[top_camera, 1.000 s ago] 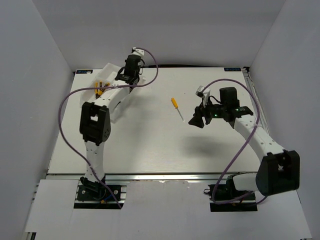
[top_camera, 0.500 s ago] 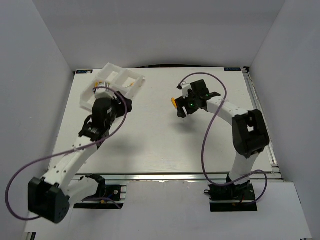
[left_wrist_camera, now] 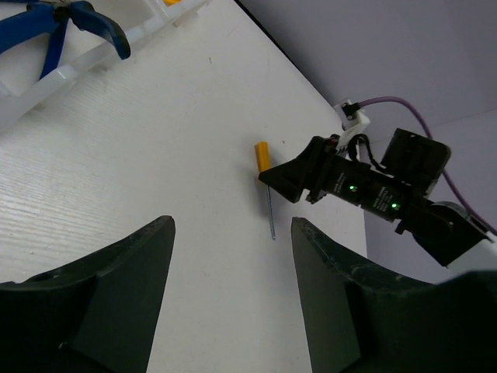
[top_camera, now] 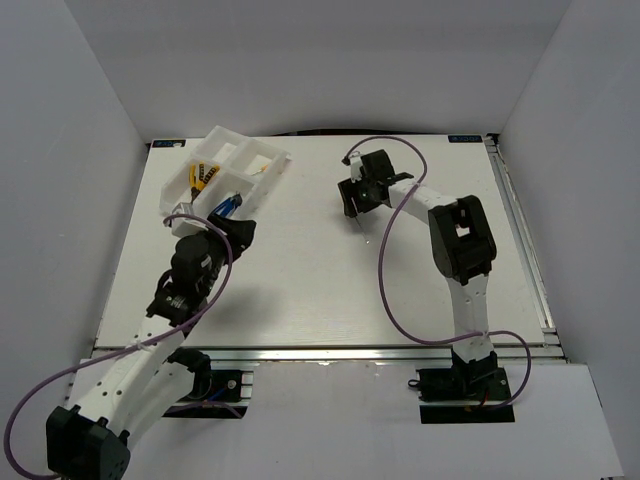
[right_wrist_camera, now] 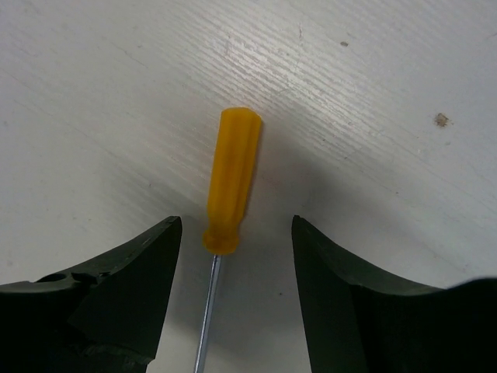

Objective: Sort the tools into containers

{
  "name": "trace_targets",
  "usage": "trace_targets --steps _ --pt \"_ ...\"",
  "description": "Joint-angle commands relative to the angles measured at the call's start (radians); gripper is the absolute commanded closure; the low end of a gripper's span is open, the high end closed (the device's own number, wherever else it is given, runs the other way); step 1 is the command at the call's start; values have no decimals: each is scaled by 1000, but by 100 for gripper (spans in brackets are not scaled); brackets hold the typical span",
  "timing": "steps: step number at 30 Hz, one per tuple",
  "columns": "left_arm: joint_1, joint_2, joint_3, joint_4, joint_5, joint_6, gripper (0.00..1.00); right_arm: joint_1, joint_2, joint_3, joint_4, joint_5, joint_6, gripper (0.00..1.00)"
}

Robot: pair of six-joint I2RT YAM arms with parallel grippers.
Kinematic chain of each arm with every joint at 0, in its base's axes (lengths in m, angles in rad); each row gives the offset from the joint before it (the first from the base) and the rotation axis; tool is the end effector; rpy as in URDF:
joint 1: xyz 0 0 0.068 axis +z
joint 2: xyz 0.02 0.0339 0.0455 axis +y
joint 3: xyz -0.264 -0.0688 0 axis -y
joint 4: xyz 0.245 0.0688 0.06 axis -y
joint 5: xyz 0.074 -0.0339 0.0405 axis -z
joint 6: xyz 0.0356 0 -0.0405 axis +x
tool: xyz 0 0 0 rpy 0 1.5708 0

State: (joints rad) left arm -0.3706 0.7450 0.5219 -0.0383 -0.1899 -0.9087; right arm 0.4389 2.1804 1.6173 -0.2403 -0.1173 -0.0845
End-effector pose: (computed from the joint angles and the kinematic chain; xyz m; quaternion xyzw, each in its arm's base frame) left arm 0.1734 -0.0602 0.2686 -0.2656 0.7459 -0.3015 0.5312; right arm 0.4384 0.2104 0.1712 -0.2607 0.8885 0.1194 0.3583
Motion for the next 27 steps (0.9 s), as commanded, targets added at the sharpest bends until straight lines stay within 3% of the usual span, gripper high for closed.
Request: trace_targets --steps 1,5,8,13,15,19,27 --pt "-10 22 3 76 39 -59 28 1 31 38 -16 33 -4 37" --pt "-34 70 12 143 52 -89 28 0 30 12 -41 67 3 48" --pt "-60 144 22 225 58 -133 28 1 -5 -62 0 85 -12 72" --pt "-110 291 50 396 79 -222 26 -20 -71 -121 12 13 -24 99" --pt "-125 351 70 463 88 -269 23 -48 -121 -160 14 -76 25 100" --pt "-153 513 120 605 127 -301 21 -120 -274 -243 21 -438 57 100" --pt "-203 751 316 665 188 -231 23 -117 -508 -318 -19 -693 202 100"
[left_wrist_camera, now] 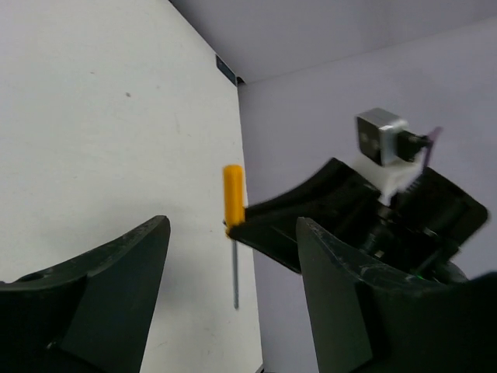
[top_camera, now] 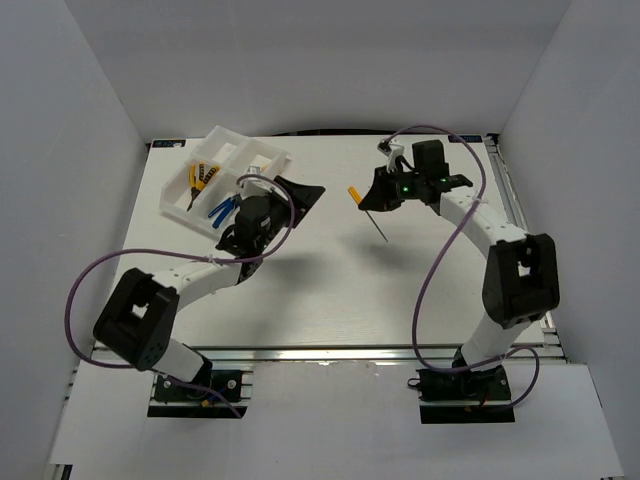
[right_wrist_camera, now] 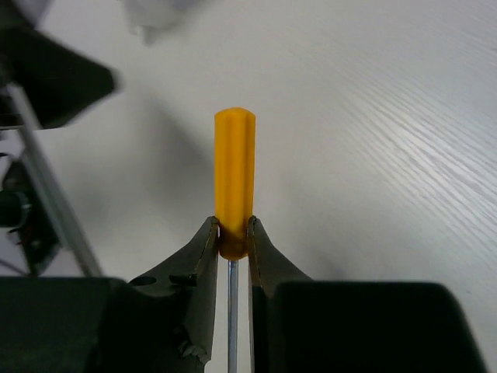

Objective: Sort the tools into containers

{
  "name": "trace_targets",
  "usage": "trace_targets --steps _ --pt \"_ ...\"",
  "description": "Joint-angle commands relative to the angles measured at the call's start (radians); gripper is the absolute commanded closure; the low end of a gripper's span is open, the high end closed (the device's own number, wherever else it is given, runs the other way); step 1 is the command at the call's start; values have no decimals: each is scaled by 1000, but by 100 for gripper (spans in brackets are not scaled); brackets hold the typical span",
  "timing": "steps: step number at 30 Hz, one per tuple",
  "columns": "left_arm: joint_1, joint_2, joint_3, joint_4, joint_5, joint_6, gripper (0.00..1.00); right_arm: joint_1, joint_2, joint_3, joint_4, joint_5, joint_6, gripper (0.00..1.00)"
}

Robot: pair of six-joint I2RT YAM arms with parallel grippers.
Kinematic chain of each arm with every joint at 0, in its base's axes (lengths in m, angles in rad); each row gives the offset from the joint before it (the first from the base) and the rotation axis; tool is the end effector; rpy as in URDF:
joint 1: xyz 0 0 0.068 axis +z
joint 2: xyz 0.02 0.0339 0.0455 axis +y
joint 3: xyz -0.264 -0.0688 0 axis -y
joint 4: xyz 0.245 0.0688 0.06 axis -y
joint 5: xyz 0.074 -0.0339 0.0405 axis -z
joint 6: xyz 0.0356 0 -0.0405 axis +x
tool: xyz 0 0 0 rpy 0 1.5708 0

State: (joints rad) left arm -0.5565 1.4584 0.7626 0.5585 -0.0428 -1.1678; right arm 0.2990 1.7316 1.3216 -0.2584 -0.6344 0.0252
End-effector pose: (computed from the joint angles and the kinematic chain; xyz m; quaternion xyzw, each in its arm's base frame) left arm 0.2771 -0.1706 0.2498 -0.2402 0.7146 -0.4882 0.4397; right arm 0.3679 0.1355 0.2678 -0.2514 0.8285 0.3439 0.3636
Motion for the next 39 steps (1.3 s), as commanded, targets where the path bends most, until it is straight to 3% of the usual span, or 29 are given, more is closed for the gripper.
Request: trace_targets --steps 1,6,20,27,28,31,32,33,37,39 --pt "-25 54 90 57 41 34 25 25 -68 -27 -2 -212 141 100" --pt "-52 138 153 54 75 56 28 32 -104 -62 28 -241 234 100" --pt "-81 214 176 118 176 15 49 43 -79 -41 94 -225 277 100" --pt "-85 257 223 117 214 0 68 43 -36 -27 108 -182 246 100" --pt "-85 259 235 108 222 7 78 43 -30 -26 109 -183 232 100" --pt "-76 262 291 -9 220 78 98 44 -18 -5 71 -194 182 70" --pt "-68 260 316 -59 214 104 100 45 -15 0 64 -202 152 37" --pt "-47 258 340 -157 206 156 100 43 -15 12 37 -207 126 15" --pt "45 267 510 -495 122 372 100 20 -35 27 -29 -222 4 11" --pt "87 302 714 -750 0 580 100 2 -58 24 -61 -242 -116 11"
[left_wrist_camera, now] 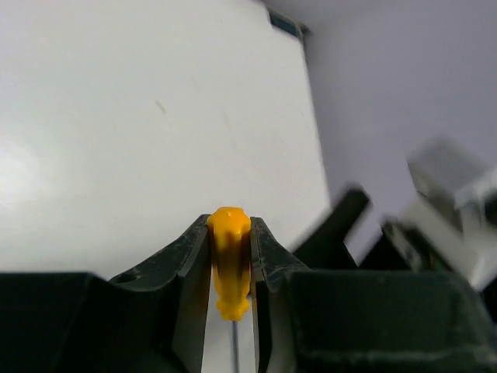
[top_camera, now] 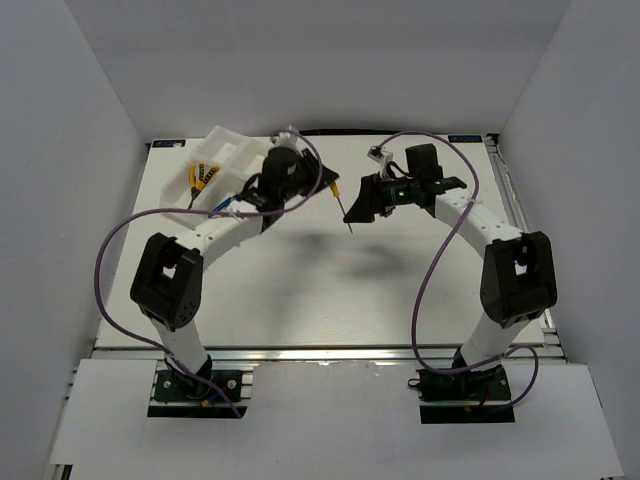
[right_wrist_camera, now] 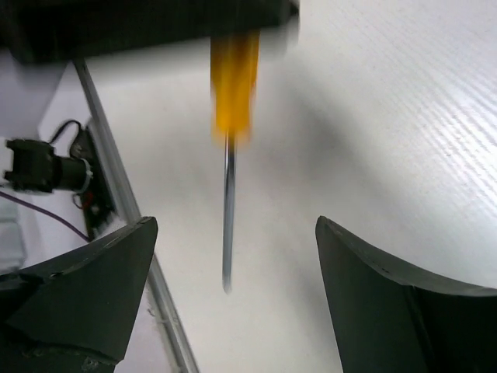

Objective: Sort the tools into containers

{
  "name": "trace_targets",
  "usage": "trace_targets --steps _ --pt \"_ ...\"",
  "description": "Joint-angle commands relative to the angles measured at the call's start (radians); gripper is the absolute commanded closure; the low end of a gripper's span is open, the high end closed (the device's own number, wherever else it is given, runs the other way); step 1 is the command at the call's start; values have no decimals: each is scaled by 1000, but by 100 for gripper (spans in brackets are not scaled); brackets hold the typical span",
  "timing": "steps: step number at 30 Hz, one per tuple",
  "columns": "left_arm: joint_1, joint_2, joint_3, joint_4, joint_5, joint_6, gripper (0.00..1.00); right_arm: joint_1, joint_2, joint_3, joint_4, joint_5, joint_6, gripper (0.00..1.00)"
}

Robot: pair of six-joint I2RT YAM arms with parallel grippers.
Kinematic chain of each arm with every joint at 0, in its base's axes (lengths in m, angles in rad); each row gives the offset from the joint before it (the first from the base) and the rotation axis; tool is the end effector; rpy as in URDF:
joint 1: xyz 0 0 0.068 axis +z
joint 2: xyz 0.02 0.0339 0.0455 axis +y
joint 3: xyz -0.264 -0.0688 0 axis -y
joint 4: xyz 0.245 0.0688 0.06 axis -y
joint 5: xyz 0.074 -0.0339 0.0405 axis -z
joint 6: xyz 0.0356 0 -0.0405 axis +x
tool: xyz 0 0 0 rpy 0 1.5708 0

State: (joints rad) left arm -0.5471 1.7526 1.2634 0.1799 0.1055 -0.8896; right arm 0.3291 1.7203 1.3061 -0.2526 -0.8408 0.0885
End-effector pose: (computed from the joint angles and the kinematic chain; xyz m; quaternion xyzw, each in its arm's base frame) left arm 0.3537 -0.2198 0.2777 -0.1068 0.8000 -0.4197 0.4154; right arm 0.3553 0.1494 0.2704 -0.2755 0.7939 0.4418 0.3140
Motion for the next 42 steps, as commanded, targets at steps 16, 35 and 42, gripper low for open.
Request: trace_targets --steps 16,35,42 --pt "274 436 751 -260 -407 1175 100 -158 -342 -189 -200 -149 -686 11" --pt "280 481 783 -72 -275 1393 100 -177 -312 -256 -206 -205 -641 11" --pt "283 546 754 2 -218 1418 100 -179 -299 -222 -225 -210 -644 11"
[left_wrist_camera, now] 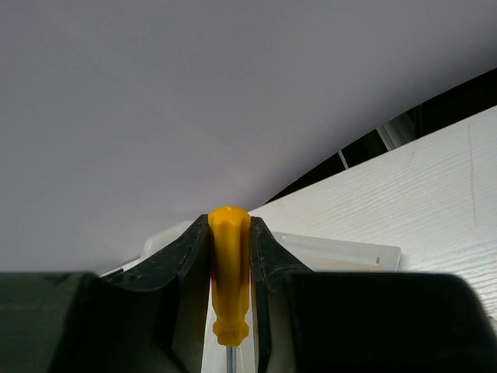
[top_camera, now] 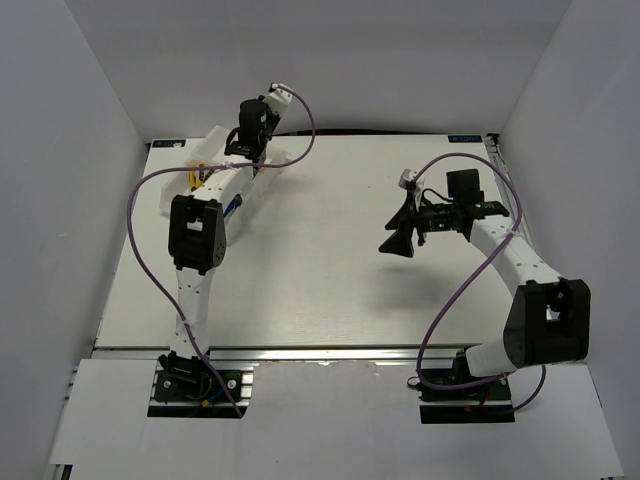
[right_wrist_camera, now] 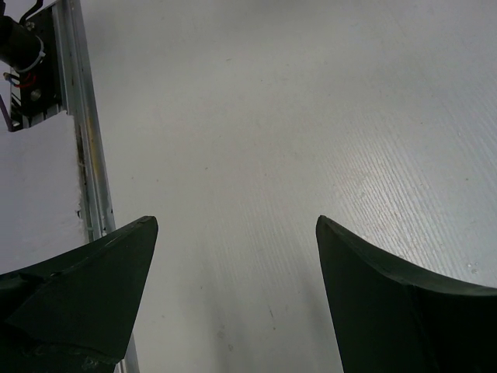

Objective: Sort the tools into containers

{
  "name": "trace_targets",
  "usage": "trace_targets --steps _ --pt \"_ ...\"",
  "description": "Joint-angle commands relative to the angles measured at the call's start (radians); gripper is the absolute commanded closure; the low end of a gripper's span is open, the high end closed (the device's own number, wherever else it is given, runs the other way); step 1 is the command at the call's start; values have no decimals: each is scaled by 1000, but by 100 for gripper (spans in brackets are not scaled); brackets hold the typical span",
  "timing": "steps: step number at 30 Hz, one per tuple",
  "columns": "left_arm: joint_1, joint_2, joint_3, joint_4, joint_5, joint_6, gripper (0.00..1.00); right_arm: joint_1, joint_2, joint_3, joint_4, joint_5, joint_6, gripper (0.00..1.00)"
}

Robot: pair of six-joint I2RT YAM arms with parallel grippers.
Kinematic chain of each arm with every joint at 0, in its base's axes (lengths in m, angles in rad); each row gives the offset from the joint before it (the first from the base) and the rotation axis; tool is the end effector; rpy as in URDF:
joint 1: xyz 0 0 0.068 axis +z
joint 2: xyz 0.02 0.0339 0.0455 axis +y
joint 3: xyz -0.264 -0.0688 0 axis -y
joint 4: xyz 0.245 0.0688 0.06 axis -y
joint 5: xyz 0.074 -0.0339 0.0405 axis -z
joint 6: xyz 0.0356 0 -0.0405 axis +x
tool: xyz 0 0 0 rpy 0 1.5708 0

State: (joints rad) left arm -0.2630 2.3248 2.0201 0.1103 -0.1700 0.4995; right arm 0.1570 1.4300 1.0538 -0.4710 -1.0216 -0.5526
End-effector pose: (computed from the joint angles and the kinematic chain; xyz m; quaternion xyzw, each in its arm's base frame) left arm 0.5418 -0.1396 0.2686 0.2363 0.7344 0.1398 0.6207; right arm 0.2858 0.0760 0.2713 -0.4457 0.7049 0.3876 0.3926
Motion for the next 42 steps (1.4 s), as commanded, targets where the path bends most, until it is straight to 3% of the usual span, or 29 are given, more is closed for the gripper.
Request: trace_targets --steps 1,6,18,21,26,29,33,39,42 --pt "-1 -11 -4 82 67 36 100 -7 -12 33 -16 -26 -7 11" --pt "8 60 82 43 83 50 100 -14 -38 36 -48 -13 -29 11" --pt "34 39 -35 57 116 23 99 -28 -47 79 -117 -15 -52 11" --pt "34 12 -90 87 113 -4 71 -28 -51 88 -126 -11 -49 11" --pt "34 -64 -223 125 70 -34 37 -28 -70 92 -128 -3 -32 11" --pt "34 -131 -307 206 43 -76 29 -30 -87 91 -141 11 -32 11" --pt "33 -202 -295 218 26 -144 4 -30 -112 103 -161 55 -19 11" --pt "20 -360 -270 197 27 -244 2 -31 -187 95 -55 213 118 11" --pt "5 -461 -333 186 24 -342 2 -33 -237 94 -4 334 212 11"
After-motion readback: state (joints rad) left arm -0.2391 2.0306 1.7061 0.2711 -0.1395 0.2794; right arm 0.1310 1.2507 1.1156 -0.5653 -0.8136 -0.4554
